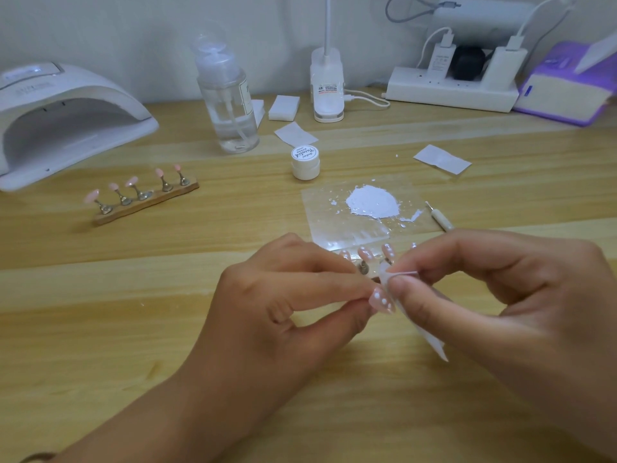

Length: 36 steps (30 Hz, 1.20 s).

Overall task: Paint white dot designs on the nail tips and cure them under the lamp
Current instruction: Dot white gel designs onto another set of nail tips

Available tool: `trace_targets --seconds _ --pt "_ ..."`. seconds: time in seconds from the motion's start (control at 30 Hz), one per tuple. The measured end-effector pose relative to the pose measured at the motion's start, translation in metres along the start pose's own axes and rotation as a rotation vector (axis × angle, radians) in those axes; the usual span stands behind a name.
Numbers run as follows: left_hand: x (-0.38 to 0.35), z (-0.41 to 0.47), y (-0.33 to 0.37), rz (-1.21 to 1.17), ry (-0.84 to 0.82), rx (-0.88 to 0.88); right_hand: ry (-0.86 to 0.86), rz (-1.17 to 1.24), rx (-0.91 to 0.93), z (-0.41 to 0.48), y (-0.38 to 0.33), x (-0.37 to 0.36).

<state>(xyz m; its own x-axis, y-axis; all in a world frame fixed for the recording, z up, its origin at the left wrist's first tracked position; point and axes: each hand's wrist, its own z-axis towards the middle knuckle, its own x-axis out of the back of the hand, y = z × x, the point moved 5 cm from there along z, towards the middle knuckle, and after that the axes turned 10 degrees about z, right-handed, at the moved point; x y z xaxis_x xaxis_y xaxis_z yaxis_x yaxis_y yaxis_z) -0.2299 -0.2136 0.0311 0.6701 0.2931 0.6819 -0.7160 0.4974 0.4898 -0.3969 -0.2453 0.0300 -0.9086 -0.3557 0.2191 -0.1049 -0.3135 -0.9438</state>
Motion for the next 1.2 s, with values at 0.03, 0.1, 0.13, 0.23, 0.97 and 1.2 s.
trace_targets --seconds 0.03,0.1,0.13,0.23,0.97,1.2 --pt "-0.001 0.001 0.0 0.002 -0.013 -0.011 -0.001 0.003 0.001 0.0 0.0 0.0" --pt "0.0 0.001 0.0 0.005 -0.018 -0.025 0.004 0.012 0.005 0.001 0.0 0.001" --pt "0.0 0.001 0.0 0.007 -0.017 -0.017 0.007 0.009 0.013 0.001 -0.001 0.002" --pt "0.001 0.001 -0.001 -0.018 -0.015 -0.005 -0.003 -0.007 0.032 0.001 -0.002 0.001" --pt "-0.003 -0.001 0.0 -0.017 -0.038 -0.044 0.126 -0.183 0.168 -0.005 -0.011 -0.001" --pt "0.001 0.0 -0.005 -0.032 -0.01 0.013 0.249 -0.128 0.205 -0.004 -0.01 0.013"
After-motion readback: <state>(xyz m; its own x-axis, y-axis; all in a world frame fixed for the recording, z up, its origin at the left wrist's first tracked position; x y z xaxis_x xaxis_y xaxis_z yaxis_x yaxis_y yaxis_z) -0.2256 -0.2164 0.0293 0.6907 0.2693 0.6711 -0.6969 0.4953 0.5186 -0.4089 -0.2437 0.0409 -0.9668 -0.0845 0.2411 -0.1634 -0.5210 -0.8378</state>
